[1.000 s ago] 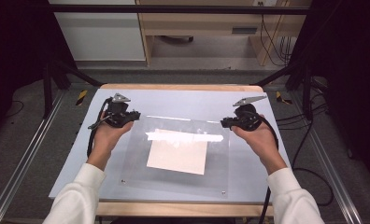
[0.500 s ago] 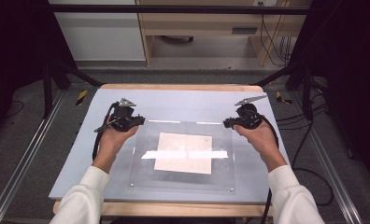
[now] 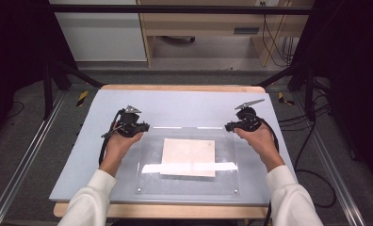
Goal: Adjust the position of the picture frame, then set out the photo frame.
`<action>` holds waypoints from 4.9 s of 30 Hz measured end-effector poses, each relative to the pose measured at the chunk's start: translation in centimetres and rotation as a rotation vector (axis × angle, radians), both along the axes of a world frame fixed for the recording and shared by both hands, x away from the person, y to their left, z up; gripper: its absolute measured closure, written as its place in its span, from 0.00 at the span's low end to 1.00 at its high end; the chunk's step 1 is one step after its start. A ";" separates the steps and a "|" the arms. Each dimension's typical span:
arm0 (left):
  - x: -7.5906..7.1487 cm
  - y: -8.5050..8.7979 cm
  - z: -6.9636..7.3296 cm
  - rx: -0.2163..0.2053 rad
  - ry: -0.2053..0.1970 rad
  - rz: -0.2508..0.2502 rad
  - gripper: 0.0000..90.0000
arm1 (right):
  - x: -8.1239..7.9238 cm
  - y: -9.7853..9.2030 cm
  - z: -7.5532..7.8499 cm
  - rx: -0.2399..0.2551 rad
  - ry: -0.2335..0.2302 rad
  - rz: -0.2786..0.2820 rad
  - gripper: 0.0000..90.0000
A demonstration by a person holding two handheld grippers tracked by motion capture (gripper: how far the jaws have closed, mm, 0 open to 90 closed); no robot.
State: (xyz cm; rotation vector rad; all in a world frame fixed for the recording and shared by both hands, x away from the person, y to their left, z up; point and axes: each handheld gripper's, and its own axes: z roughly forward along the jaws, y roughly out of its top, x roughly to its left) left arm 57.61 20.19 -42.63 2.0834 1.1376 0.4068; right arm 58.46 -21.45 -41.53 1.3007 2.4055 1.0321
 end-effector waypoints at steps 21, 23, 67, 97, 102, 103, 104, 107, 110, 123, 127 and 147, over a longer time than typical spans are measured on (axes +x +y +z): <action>0.8 -0.4 -1.8 0.014 0.023 0.047 0.92 | 0.8 0.2 -2.9 0.008 0.012 -0.029 0.89; 0.8 -0.6 -2.0 0.019 0.016 0.054 0.92 | 0.9 0.2 -3.2 0.012 0.004 -0.041 0.90; -0.1 -1.3 -3.4 0.029 -0.047 0.149 0.94 | -2.2 1.5 -4.1 -0.068 -0.278 -0.196 0.76; -1.4 -1.8 -3.4 -0.022 -0.226 0.211 0.93 | -2.2 2.1 -3.9 -0.030 -0.271 -0.245 0.95; -1.4 -1.8 -3.4 -0.025 -0.230 0.217 0.93 | -2.2 2.2 -3.9 -0.027 -0.263 -0.250 0.95; -1.4 -1.8 -3.4 -0.034 -0.225 0.219 0.93 | -2.2 2.1 -3.9 -0.030 -0.266 -0.247 0.95; -1.4 -1.8 -3.4 -0.037 -0.226 0.220 0.93 | -2.2 2.2 -3.9 -0.031 -0.264 -0.247 0.95; -1.3 -1.8 -3.3 -0.031 -0.214 0.214 0.94 | -2.1 2.1 -3.8 -0.039 -0.260 -0.241 0.95; -1.1 -1.7 -3.0 -0.020 -0.191 0.201 0.94 | -1.9 2.2 -3.6 -0.050 -0.245 -0.237 0.95; 1.0 -1.6 -1.5 0.028 -0.038 0.165 0.94 | -0.2 2.1 -2.5 -0.075 -0.110 -0.205 0.95; 1.5 -1.5 -1.4 0.029 -0.010 0.162 0.94 | 0.6 2.0 -2.2 -0.068 -0.057 -0.204 0.95; 2.9 -1.2 -0.9 0.015 0.061 0.155 0.94 | 1.9 1.8 -1.5 -0.062 0.029 -0.175 0.95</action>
